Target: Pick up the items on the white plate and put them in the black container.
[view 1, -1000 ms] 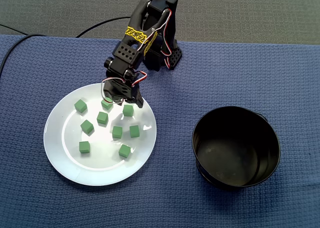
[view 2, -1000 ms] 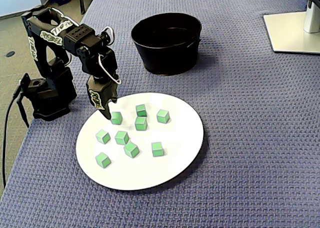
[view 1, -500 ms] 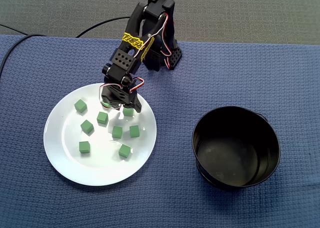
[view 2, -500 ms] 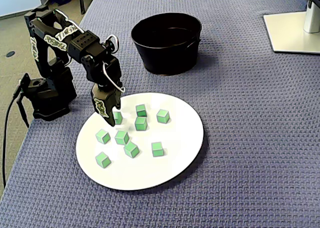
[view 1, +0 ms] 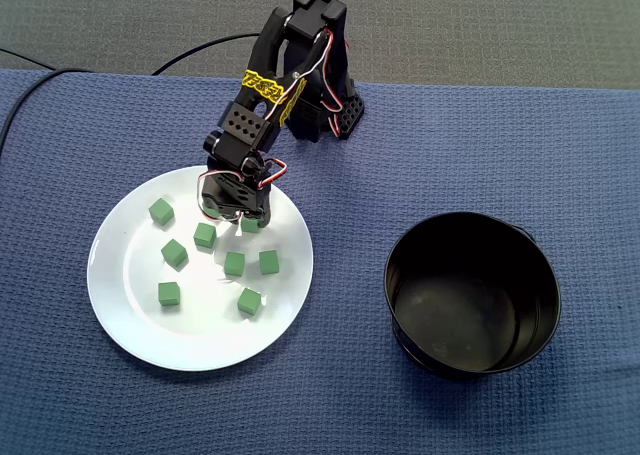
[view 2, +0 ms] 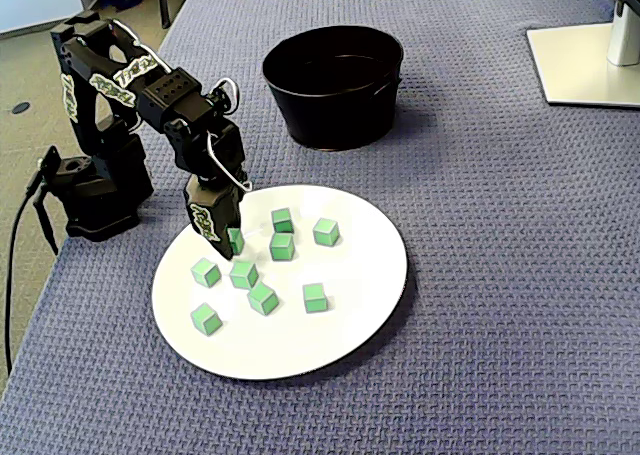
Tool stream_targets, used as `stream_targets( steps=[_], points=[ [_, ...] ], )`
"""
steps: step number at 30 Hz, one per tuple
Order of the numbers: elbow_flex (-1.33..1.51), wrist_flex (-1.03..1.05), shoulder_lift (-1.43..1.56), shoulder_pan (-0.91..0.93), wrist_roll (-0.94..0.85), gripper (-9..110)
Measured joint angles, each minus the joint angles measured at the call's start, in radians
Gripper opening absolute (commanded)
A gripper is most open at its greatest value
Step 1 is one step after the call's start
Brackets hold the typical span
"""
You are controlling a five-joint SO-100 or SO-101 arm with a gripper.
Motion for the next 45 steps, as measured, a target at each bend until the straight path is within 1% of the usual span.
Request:
stream_targets(
  steps=[5,7,10,18,23,27,31,34,40,45],
  points=[
    [0.008,-0.003,0.005,0.0,0.002,0],
    [0.023,-0.014,0.023,0.0,0.029,0],
    [0.015,-0.012,0.067,-0.003,0.129,0],
    [-0.153,0.017,0.36,-0.044,0.512,0],
    [-0.331,0.054,0.463,-0.181,0.712,0],
    [-0.538,0.101,0.46,-0.333,0.818,0],
    [-0.787,0.137,0.382,-0.436,0.876,0],
    [-0.907,0.124,0.304,-0.528,0.885,0],
    [-0.94,0.058,0.183,-0.718,0.904,0],
    [-0.959,0.057,0.054,-0.87,0.966,0]
  ],
)
